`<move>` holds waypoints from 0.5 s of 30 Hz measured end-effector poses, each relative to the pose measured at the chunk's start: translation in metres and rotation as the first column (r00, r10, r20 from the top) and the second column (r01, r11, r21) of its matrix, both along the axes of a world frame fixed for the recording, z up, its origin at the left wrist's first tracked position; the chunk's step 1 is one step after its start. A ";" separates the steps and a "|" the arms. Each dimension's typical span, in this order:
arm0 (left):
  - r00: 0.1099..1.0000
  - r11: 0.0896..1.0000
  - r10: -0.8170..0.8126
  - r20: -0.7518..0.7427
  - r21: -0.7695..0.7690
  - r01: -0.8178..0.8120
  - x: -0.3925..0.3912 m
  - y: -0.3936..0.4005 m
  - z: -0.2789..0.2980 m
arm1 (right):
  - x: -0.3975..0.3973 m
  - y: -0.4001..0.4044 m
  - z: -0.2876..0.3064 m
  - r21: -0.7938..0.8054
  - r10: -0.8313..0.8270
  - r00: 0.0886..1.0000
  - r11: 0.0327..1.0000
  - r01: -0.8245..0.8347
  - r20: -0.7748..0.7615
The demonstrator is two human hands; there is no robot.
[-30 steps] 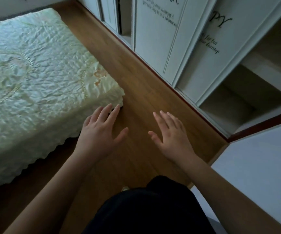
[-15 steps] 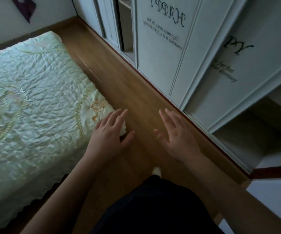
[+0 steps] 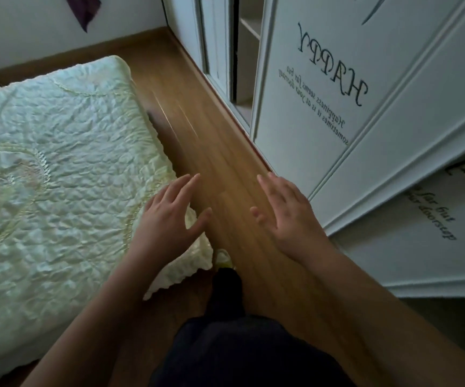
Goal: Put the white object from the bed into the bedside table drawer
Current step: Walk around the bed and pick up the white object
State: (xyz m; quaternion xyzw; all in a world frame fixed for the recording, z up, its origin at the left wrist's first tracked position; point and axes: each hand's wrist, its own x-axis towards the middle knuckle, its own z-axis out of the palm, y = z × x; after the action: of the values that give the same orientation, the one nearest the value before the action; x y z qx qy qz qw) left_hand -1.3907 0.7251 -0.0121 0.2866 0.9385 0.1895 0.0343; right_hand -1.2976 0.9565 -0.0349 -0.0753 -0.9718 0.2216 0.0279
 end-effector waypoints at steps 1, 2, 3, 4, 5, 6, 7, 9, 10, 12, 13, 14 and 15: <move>1.000 1.000 0.025 -0.001 0.005 -0.025 -0.021 0.003 -0.003 | -0.026 0.004 -0.003 0.000 0.023 1.000 1.000 -0.023 -0.003; 0.999 0.999 0.050 0.000 0.011 -0.050 -0.043 0.005 -0.007 | -0.052 0.008 -0.005 0.003 0.046 0.999 0.999 -0.046 -0.003; 0.997 0.997 0.071 0.003 0.017 -0.071 -0.066 0.008 -0.010 | -0.079 0.011 -0.008 0.011 0.069 0.998 0.998 -0.069 -0.001; 0.996 0.996 0.089 0.008 0.020 -0.089 -0.089 0.011 -0.011 | -0.107 0.014 -0.010 0.020 0.091 0.996 0.996 -0.091 0.002; 0.994 0.994 0.105 0.013 0.020 -0.105 -0.112 0.014 -0.012 | -0.135 0.017 -0.011 0.025 0.110 0.994 0.994 -0.110 0.005; 0.993 0.993 0.120 0.015 0.020 -0.120 -0.134 0.017 -0.011 | -0.163 0.020 -0.010 0.025 0.125 0.992 0.992 -0.125 0.006; 0.991 0.991 0.136 0.020 0.018 -0.136 -0.155 0.020 -0.009 | -0.190 0.021 -0.008 0.022 0.138 0.990 0.990 -0.138 0.007; 0.988 0.988 0.152 0.028 0.014 -0.152 -0.195 0.025 -0.004 | -0.243 0.023 -0.002 0.006 0.158 0.988 0.987 -0.158 0.000; 0.988 0.988 0.153 0.028 0.009 -0.153 -0.215 0.027 -0.001 | -0.268 0.023 0.002 0.000 0.171 0.985 0.985 -0.172 -0.009; 0.987 0.988 0.157 0.026 -0.002 -0.157 -0.255 0.030 0.005 | -0.316 0.025 0.009 -0.005 0.204 0.978 0.979 -0.204 -0.033; 0.986 0.987 0.163 0.024 -0.006 -0.163 -0.275 0.031 0.008 | -0.337 0.027 0.012 -0.007 0.212 0.976 0.977 -0.213 -0.043; 0.985 0.985 0.170 0.020 -0.008 -0.170 -0.295 0.034 0.010 | -0.357 0.029 0.014 -0.009 0.218 0.975 0.976 -0.219 -0.051; 0.984 0.984 0.179 0.011 -0.008 -0.179 -0.315 0.037 0.012 | -0.377 0.033 0.014 -0.008 0.224 0.973 0.974 -0.225 -0.056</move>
State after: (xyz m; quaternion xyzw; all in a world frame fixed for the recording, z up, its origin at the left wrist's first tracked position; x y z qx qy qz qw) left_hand -1.7060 0.7624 -0.0006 0.1997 0.9609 0.1902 0.0233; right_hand -1.6751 0.9893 -0.0205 0.0408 -0.9714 0.2322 0.0289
